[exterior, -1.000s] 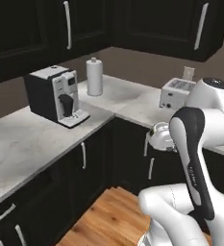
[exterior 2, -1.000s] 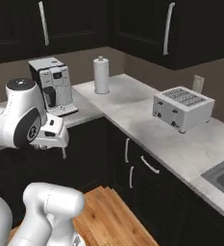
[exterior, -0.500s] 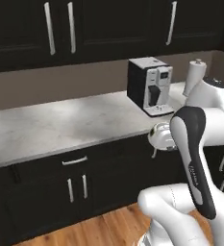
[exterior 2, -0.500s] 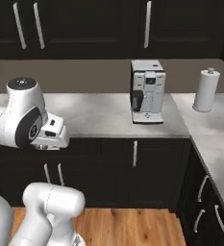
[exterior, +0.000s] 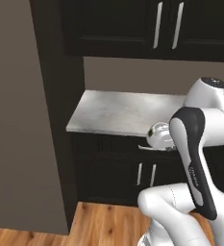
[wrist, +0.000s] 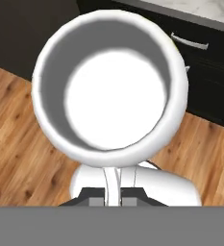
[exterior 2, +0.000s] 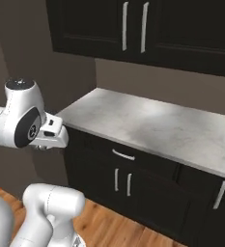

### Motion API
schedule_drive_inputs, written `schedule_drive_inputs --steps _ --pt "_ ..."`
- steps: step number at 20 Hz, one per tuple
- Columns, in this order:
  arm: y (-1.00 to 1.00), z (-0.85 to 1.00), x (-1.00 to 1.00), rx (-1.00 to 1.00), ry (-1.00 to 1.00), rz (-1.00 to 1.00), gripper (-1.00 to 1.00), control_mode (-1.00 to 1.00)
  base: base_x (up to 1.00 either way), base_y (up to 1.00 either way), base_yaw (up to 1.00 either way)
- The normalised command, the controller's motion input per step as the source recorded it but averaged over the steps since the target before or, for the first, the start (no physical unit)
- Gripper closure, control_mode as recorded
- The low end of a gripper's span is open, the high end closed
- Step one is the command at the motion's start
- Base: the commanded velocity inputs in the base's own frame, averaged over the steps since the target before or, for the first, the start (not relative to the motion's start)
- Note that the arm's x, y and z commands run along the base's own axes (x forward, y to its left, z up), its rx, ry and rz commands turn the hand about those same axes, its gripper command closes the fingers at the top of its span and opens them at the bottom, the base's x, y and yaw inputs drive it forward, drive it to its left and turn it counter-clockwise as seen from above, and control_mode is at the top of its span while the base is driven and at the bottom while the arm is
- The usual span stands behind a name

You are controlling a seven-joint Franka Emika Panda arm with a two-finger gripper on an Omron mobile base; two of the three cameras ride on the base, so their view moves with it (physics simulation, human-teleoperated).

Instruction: Clear the mugs and bowl far away from the sink.

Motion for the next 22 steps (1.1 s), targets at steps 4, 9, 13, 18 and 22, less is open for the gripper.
schedule_drive_inputs --steps 4,9,13,18,22 --pt "0.00 0.00 0.00 0.00 0.00 0.00 1.00 1.00 0.36 -0.18 0.30" --pt "0.00 0.00 0.00 0.00 0.00 0.00 1.00 1.00 0.40 -0.56 0.14" --pt "0.00 0.00 0.00 0.00 0.00 0.00 1.00 1.00 0.49 -0.71 0.04" --pt "0.00 0.00 0.00 0.00 0.00 0.00 1.00 1.00 0.74 -0.16 0.00" --pt "0.00 0.00 0.00 0.00 0.00 0.00 1.00 1.00 0.48 0.17 0.00"
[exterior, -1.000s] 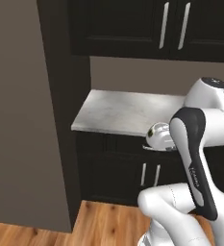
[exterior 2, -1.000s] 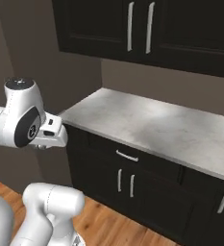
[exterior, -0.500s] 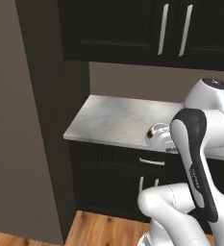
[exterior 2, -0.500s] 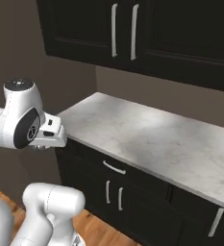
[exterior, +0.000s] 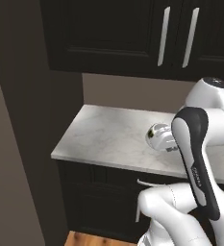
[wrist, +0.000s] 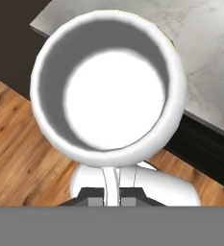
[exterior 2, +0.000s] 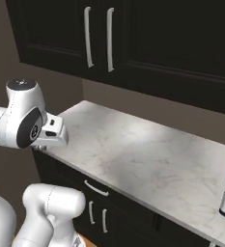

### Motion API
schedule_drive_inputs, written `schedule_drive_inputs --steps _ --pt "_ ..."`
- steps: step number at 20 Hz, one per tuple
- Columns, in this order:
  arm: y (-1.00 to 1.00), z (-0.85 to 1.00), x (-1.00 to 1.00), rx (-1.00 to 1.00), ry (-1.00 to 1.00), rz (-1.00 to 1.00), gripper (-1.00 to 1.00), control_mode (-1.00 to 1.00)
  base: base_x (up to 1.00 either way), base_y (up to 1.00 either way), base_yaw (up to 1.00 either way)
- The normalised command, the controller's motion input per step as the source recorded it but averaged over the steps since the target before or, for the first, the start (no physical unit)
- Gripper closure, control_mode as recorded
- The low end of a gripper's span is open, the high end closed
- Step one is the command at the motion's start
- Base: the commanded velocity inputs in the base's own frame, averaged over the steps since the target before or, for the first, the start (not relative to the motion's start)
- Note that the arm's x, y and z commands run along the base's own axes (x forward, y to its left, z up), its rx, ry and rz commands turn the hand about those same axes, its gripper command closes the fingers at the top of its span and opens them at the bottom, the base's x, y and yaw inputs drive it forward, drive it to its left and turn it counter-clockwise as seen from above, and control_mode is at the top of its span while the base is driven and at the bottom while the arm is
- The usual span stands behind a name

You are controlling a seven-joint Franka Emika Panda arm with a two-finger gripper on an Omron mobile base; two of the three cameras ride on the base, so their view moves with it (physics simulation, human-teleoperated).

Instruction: Clear the mugs and bowl far away from the sink.

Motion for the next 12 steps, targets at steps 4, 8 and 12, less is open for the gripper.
schedule_drive_inputs --steps 4,8,12 --pt "0.00 0.00 0.00 0.00 0.00 0.00 1.00 1.00 0.27 0.01 0.00" --pt "0.00 0.00 0.00 0.00 0.00 0.00 1.00 1.00 0.00 0.02 0.01" --pt "0.00 0.00 0.00 0.00 0.00 0.00 1.00 1.00 0.01 0.00 0.05"
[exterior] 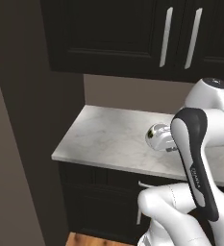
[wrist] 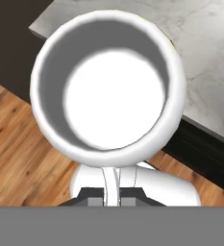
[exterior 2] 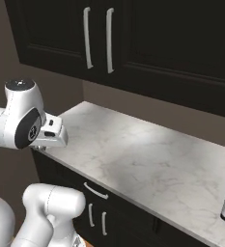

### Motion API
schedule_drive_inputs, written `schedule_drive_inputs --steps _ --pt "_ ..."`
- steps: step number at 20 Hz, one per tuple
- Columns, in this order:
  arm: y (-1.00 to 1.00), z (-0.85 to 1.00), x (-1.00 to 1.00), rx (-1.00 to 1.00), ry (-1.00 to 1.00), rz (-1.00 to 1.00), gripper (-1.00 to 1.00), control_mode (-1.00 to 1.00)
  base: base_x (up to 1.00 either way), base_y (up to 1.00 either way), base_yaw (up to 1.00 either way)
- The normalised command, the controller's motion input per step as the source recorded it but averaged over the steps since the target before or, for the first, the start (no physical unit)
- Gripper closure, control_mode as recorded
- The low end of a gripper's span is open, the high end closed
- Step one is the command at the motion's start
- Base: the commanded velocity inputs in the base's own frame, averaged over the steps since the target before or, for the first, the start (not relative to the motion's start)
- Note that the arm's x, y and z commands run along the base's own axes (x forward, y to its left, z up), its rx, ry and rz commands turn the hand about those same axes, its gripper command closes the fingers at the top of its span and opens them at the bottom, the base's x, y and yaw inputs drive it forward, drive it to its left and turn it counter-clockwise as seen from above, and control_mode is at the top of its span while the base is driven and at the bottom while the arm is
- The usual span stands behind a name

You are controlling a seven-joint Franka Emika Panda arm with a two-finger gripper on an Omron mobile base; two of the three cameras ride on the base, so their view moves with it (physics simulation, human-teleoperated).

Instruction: Clear the mugs and bowl far away from the sink.

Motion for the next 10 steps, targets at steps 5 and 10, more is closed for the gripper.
schedule_drive_inputs --steps 5,10 --pt "0.00 0.00 0.00 0.00 0.00 0.00 1.00 1.00 0.13 0.03 0.13" --pt "0.00 0.00 0.00 0.00 0.00 0.00 1.00 1.00 0.07 0.00 0.15"
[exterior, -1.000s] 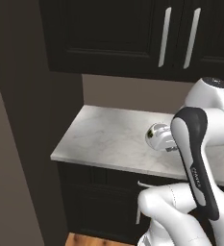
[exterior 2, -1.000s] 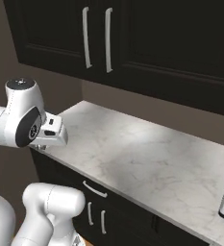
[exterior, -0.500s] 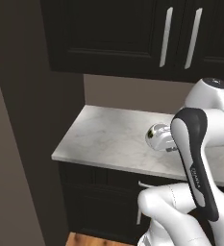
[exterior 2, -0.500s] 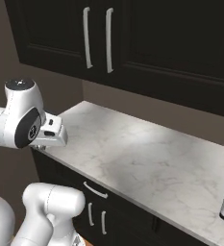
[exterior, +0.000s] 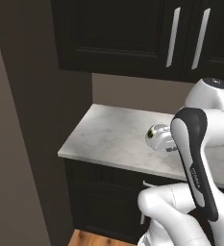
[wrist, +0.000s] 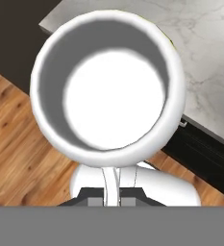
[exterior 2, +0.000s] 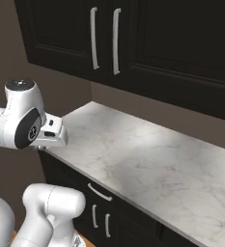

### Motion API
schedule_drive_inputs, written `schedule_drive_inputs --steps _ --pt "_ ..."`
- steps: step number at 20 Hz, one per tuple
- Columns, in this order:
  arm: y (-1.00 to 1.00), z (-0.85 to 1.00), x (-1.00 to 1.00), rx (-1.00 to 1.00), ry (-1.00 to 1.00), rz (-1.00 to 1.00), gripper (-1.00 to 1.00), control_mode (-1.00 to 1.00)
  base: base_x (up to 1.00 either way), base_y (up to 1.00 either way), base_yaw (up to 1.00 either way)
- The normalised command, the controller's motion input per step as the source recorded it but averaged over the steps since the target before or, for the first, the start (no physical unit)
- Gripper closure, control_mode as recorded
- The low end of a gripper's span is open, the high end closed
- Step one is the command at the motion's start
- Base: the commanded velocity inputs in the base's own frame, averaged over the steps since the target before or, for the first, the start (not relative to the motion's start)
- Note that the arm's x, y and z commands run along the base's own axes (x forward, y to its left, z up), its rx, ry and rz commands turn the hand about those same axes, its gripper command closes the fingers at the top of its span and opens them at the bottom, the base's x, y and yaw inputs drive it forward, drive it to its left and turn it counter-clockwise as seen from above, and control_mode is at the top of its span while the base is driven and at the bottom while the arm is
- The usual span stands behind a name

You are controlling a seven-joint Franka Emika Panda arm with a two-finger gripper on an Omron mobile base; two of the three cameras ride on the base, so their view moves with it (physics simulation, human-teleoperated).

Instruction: Clear the mugs and bowl far away from the sink.

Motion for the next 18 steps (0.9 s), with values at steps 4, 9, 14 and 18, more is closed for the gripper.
schedule_drive_inputs --steps 4,9,14,18 --pt "0.01 -0.05 0.05 0.00 0.00 0.02 1.00 -1.00 0.09 0.02 0.08" --pt "0.04 -0.23 0.27 0.00 0.00 0.05 1.00 -1.00 0.00 0.00 0.00" --pt "0.01 -0.23 0.28 0.00 0.00 0.02 1.00 -1.00 0.00 0.00 0.00" --pt "0.10 -0.20 0.23 0.00 -0.01 0.01 1.00 -1.00 0.00 0.00 0.00"
